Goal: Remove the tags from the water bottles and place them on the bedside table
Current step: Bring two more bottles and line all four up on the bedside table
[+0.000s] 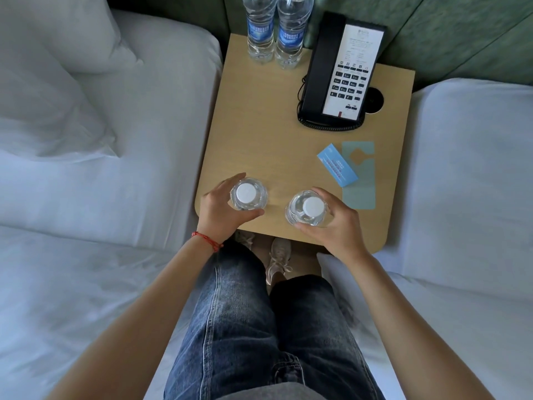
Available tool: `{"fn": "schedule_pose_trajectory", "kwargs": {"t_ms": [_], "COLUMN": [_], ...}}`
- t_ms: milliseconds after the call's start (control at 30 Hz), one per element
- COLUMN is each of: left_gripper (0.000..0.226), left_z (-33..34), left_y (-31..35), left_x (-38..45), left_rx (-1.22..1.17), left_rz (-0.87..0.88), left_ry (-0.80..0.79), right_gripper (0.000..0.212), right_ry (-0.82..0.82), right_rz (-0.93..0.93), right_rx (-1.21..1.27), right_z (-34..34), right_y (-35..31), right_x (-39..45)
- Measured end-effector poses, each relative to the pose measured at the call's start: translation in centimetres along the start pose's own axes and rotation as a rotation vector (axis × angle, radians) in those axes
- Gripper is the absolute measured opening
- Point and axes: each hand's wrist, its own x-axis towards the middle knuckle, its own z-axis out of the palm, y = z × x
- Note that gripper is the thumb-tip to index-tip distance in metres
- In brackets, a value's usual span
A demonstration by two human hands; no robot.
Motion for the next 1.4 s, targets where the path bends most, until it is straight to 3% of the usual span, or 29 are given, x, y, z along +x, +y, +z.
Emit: {"fn": "schedule_pose_trajectory", "kwargs": {"t_ms": [367, 1000, 1400], "left_gripper": [0.07, 0.054, 0.063], "left_z": [-1.7, -4.8, -3.5], "left_y": [1.5, 7.0, 7.2], "left_x": [6.0, 23.9, 27.4], "left_rx": [-0.034, 0.046, 0.064], "left_rz": [-0.027, 0.247, 0.31], "left_ry": [0.007, -0.039, -0.13], "right_gripper": [0.049, 0.051, 0.052], "right_ry": [0.044, 0.107, 0.018], "right_rz": [0.106, 0.018, 0.015], "right_rx": [0.199, 0.232, 0.199], "right_z": [-0.1, -0.9, -0.9], "right_y": [-2.8, -8.5, -7.9], "right_x": [6.1, 24.0, 27.7]}}
